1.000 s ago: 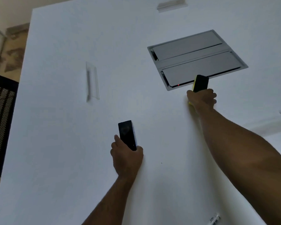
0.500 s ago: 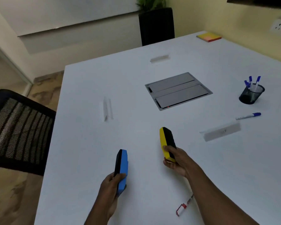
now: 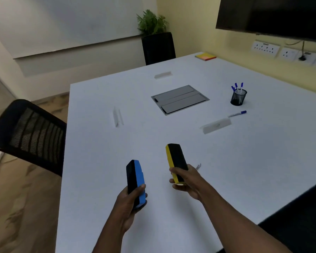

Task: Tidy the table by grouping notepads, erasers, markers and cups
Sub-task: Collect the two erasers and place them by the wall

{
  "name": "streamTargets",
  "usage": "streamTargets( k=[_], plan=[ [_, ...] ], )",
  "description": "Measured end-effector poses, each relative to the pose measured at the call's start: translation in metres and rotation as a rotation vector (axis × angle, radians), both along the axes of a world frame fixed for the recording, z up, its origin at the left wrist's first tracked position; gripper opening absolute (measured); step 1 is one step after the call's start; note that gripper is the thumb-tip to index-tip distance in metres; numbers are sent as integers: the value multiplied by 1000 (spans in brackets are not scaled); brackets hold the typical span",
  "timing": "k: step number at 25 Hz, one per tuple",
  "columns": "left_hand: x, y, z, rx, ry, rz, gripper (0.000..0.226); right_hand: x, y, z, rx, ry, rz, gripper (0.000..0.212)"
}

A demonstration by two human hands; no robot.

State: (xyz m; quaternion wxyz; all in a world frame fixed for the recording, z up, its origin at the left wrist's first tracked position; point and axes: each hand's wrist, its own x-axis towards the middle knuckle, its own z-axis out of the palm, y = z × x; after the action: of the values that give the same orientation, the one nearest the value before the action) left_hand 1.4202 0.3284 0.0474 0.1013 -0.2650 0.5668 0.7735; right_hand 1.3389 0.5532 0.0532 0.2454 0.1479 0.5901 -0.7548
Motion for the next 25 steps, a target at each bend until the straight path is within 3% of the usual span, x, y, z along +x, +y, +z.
streamTargets(
  k=[3,8,12,15,20,25],
  plan=[
    [41,11,13,108,44,-40,62,61,11,20,-93,65,-42,58],
    [97,47,42,244,147,-204,81,153,52,63,-252,260,-112,66],
    [125,92,72,346,242,-324,55,213,97,106,-516,352,-257,63],
    [138,143,106,372,235,-439,57,245,138,145,-584,386,-344,66],
    [139,242,169,559,193,-547,51,287,239,206,-317,621,-502,57],
    [122,363,228,643,317,-694,56,313,379,243,-2,725,-709,39]
  ],
)
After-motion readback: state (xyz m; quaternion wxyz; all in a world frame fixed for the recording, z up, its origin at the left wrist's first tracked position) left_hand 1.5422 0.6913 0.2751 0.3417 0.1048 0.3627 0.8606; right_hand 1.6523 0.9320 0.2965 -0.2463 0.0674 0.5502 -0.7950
